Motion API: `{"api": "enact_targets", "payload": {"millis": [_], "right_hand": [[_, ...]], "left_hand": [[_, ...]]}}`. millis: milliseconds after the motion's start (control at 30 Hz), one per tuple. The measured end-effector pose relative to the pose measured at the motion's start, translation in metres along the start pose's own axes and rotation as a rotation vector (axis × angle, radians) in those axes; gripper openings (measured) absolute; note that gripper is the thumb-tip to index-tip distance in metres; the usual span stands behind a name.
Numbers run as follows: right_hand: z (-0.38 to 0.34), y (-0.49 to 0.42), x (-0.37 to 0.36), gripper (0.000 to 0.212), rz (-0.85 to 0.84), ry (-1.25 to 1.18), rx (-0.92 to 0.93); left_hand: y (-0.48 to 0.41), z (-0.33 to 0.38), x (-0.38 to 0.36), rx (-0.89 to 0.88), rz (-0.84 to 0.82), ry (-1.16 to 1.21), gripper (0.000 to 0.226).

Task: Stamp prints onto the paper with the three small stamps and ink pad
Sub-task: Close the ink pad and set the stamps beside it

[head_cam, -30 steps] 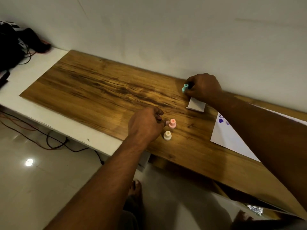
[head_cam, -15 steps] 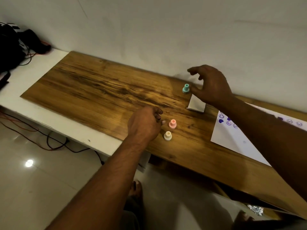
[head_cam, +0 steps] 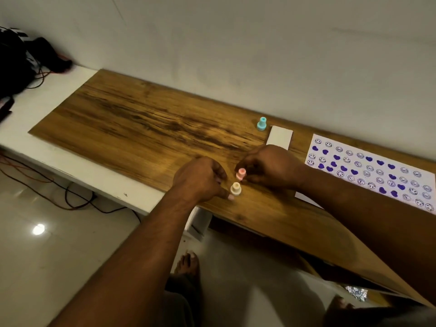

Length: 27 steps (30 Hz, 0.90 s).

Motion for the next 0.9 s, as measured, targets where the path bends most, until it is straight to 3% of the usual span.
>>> {"api": "enact_targets", "payload": {"millis": [100, 267, 433, 900], "right_hand": [[0.022, -0.007, 0.011, 0.033, 0.071, 0.118, -0.127], [0.068, -0.012, 0.035, 0.031, 0.187, 0.215, -0.361], [0.099, -0.006, 0.041, 0.034, 0.195, 0.199, -0.518], [0.109, 0.005, 0.039, 0.040, 0.288, 0.159, -0.561]], "left_hand": [[0.004, 0.007, -0.004, -0.045, 0.018, -0.012, 0.058], [0.005, 0.020, -0.006, -0.089, 0.097, 0.030, 0.034], [0.000, 0.019, -0.005, -0.089, 0.146, 0.115, 0.031], [-0.003, 0.026, -0.002, -0.094, 0.227, 0.181, 0.035]]}}
Point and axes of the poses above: each hand's wrist, its own y-axis away from the middle knuckle, its own x-axis out of the back of the hand, z = x × y, the point moved 10 cm from there along -y, towards the middle knuckle, and after that the axes turned 15 degrees about x, right-handed, at the moved point
